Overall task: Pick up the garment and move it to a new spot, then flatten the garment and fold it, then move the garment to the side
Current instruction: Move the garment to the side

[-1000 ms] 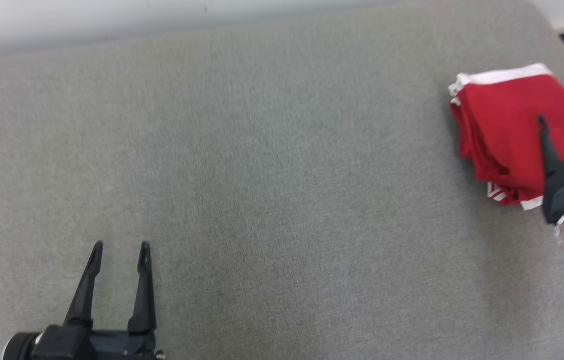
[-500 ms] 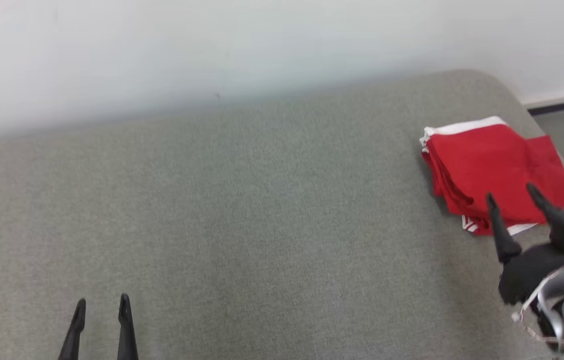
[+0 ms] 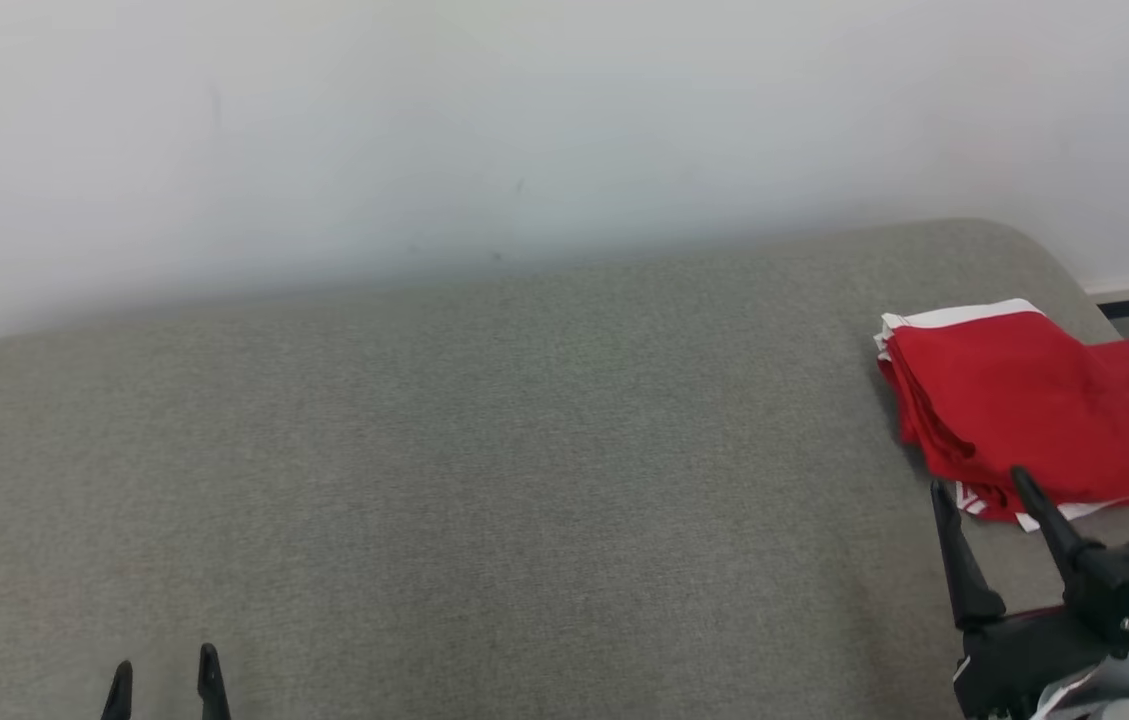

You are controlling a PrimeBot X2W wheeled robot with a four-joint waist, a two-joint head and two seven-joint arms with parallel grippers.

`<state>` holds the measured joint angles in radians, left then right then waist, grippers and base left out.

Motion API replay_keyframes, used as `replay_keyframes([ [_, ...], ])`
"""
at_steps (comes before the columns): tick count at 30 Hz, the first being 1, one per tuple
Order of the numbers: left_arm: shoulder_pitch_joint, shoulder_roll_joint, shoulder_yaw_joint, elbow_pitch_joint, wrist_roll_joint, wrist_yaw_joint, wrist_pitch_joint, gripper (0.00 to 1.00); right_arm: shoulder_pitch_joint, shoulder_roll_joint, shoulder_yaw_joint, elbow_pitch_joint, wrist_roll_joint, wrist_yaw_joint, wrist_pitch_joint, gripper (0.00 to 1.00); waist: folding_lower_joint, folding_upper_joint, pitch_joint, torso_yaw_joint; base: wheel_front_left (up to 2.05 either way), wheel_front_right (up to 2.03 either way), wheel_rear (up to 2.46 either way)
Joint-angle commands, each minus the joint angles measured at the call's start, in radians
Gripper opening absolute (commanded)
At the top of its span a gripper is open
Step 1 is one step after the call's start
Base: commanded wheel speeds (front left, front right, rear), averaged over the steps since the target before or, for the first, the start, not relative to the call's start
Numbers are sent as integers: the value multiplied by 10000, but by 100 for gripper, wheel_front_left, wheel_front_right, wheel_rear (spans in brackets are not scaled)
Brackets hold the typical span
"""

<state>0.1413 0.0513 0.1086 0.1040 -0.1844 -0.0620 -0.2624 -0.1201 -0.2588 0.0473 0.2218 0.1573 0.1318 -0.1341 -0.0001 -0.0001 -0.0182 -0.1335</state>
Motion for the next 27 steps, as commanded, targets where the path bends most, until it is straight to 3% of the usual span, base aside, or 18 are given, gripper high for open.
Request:
replay_keyframes([
  [1,142,-15,95,85,38,-33,-28,100,228,85,0,1,9,-30,-141,100,1,1,-201,244,0,0,0],
  [16,406,-14,414,820,250,-441,-28,100,1384,1103,-230,587,46,-30,-1151,100,1,1,-654,1041,0,0,0],
  [27,221,-15,325,990,388,-563,-28,100,1465,1340,-388,1054,-71,-30,-1304,100,1,1,-790,1146,0,0,0],
])
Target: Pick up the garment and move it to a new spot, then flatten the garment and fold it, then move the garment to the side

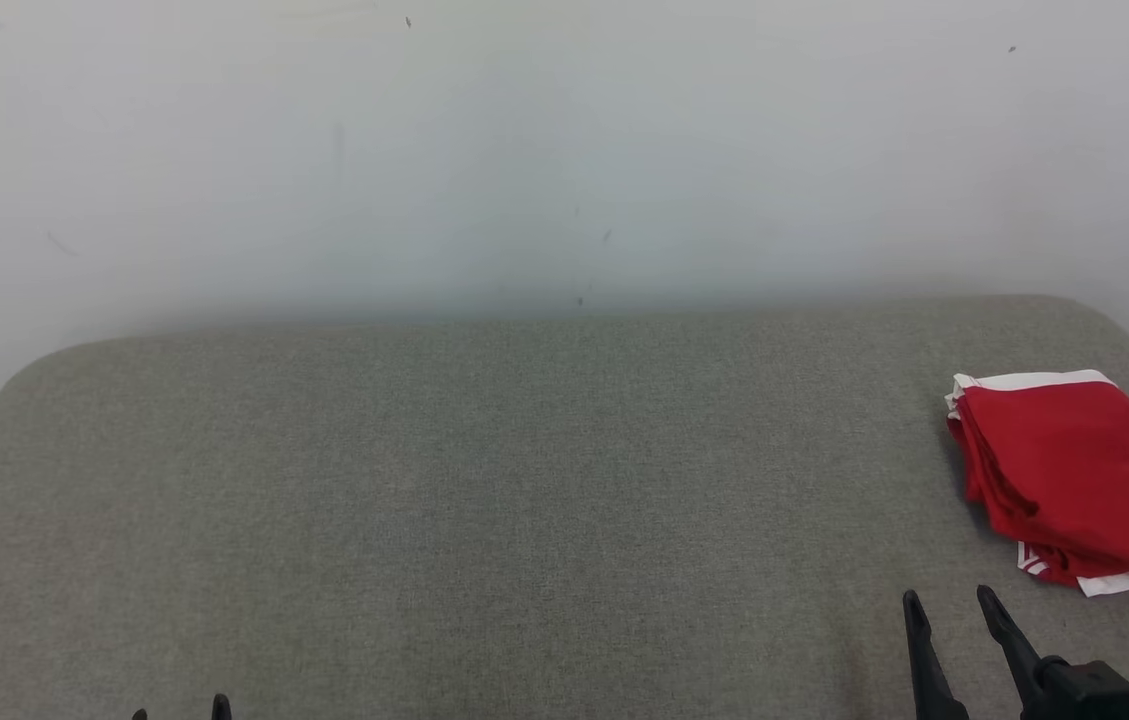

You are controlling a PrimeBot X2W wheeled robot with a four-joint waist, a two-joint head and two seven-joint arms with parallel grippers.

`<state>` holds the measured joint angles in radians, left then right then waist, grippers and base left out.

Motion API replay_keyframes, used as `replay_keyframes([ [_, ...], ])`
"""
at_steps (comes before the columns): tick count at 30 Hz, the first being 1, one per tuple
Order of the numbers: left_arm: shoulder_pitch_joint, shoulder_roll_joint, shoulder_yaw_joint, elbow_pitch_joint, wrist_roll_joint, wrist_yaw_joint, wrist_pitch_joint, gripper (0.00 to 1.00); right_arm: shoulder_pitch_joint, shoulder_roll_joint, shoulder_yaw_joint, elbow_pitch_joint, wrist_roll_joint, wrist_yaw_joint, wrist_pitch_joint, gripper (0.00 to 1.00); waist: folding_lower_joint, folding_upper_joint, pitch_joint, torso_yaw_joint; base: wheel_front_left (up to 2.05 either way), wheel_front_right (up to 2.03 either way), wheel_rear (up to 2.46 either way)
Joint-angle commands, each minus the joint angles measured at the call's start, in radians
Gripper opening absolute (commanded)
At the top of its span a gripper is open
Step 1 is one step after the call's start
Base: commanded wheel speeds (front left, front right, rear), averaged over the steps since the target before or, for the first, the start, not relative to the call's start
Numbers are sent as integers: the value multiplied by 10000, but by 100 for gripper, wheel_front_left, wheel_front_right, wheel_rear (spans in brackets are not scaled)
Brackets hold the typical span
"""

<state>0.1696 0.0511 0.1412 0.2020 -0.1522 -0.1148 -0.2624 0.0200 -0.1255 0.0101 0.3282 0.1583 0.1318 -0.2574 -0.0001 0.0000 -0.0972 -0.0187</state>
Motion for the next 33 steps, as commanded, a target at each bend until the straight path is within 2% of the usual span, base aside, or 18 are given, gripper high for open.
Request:
replay_keyframes([
  [1,-59,-13,2,17,64,-44,-28,100,53,14,-5,16,-72,-30,-77,100,1,0,-6,-13,0,0,0],
  [33,-183,-13,-39,94,161,-51,-28,100,30,178,69,25,-20,-30,-80,100,1,0,20,-206,0,0,0],
])
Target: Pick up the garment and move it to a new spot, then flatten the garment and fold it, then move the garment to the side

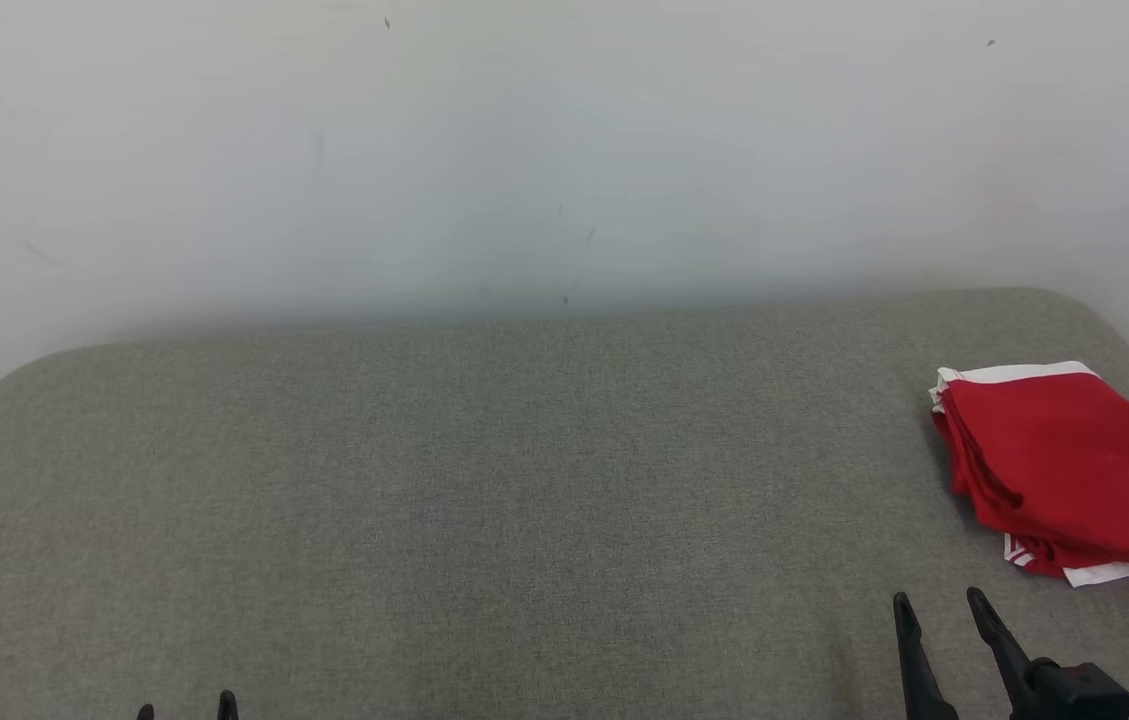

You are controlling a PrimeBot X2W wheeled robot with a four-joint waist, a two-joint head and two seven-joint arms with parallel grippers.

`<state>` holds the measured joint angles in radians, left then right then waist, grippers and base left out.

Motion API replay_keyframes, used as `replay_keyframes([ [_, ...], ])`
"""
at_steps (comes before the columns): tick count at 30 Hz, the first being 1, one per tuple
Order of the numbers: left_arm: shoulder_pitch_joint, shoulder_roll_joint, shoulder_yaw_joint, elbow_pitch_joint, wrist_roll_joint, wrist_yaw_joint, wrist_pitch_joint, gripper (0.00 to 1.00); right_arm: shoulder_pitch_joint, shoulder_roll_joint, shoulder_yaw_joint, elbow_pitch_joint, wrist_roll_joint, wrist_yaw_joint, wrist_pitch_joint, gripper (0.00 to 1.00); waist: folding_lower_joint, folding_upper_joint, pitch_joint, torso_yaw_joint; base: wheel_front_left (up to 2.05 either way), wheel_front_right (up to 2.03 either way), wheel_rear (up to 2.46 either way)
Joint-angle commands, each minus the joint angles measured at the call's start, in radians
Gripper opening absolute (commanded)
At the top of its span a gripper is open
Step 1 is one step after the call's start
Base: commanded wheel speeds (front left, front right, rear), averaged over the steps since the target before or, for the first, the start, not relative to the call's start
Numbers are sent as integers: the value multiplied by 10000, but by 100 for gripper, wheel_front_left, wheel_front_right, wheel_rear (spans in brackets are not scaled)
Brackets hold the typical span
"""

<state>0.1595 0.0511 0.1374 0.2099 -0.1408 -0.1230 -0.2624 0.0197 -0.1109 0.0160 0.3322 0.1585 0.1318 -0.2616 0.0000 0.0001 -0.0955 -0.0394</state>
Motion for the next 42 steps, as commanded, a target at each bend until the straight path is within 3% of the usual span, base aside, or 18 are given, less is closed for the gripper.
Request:
replay_keyframes([
  [1,-86,-13,0,19,38,32,-28,100,29,35,19,-5,-21,-30,-38,100,0,-1,3,0,0,0,0],
  [4,-93,-13,-3,27,31,33,-28,100,24,37,27,5,-25,-30,-38,100,0,-1,7,2,0,0,0],
  [5,-22,-8,8,110,-28,-4,22,0,0,22,12,85,26,2,27,0,0,-1,7,1,0,0,0],
  [10,106,-75,-8,500,-69,-4,72,0,248,65,22,471,63,2,96,0,0,-1,11,0,0,0,0],
  [42,-1006,-39,-100,418,-5713,-37,1492,0,-379,272,-496,-78,5637,-4,1505,0,0,-1,261,101,0,0,0],
])
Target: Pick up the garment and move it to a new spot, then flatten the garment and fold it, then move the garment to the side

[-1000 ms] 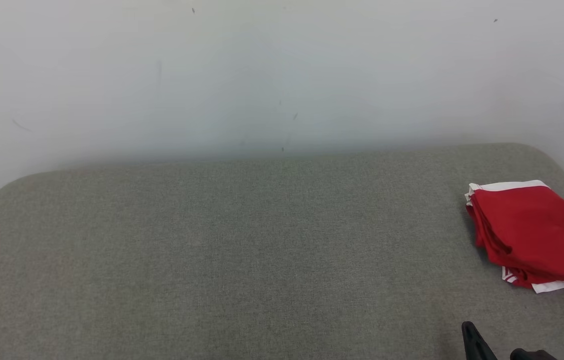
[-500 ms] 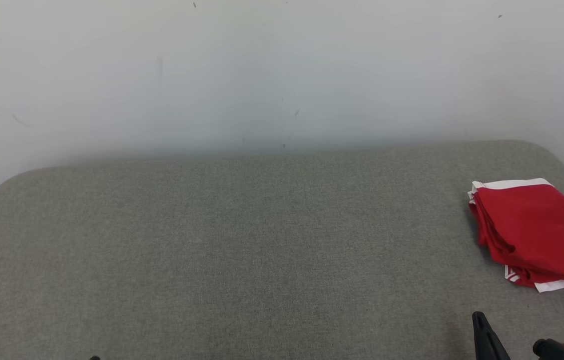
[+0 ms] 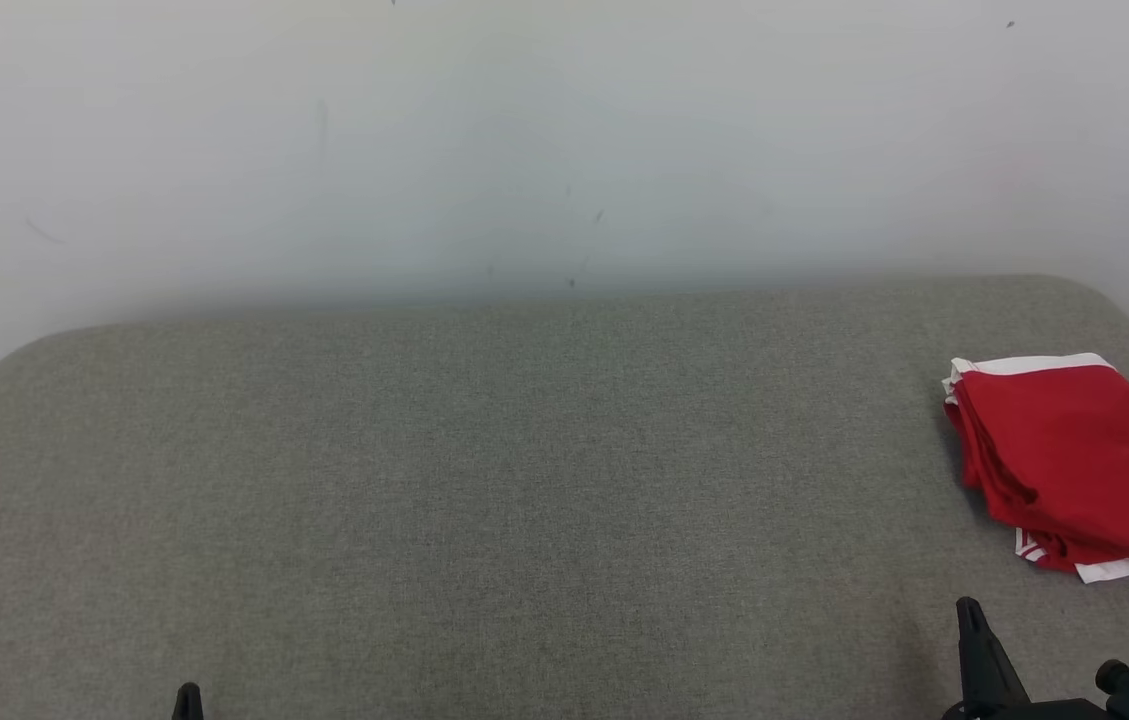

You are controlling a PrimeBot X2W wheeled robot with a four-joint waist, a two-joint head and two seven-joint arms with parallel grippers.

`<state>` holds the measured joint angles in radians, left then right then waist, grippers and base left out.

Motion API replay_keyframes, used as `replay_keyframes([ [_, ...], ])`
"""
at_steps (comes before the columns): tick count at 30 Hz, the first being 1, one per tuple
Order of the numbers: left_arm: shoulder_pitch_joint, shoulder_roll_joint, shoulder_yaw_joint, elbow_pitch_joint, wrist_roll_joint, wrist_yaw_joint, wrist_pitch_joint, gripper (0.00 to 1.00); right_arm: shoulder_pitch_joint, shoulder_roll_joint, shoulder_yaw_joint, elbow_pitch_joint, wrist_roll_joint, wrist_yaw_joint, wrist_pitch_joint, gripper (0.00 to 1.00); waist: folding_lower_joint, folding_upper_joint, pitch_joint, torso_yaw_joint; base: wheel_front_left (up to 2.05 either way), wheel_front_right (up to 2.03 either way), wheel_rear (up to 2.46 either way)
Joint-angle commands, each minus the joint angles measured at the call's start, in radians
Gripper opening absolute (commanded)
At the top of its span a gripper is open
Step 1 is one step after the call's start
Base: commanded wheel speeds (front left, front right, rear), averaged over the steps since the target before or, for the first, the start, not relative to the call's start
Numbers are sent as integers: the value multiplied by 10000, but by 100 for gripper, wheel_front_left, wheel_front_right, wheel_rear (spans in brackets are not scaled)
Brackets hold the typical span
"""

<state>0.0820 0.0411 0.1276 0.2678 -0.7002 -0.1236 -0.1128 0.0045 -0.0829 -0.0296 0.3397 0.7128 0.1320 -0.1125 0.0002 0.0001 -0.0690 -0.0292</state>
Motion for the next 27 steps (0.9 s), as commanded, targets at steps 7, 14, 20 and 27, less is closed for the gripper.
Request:
replay_keyframes([
  [7,-450,69,-20,-177,-1239,-40,278,0,-353,35,-142,-259,1202,-8,296,0,-1,-1,59,24,0,0,0],
  [14,-607,74,-32,-187,-2030,-45,475,0,-428,65,-216,-333,1976,-9,498,0,-1,-1,106,43,0,0,0],
  [20,-754,80,-44,-194,-2776,-51,667,0,-522,92,-284,-399,2708,-9,688,0,-1,-1,152,62,0,0,0],
  [27,-908,85,-55,-202,-3557,-58,877,0,-594,122,-358,-475,3503,-11,882,0,-1,-1,207,84,0,0,0],
])
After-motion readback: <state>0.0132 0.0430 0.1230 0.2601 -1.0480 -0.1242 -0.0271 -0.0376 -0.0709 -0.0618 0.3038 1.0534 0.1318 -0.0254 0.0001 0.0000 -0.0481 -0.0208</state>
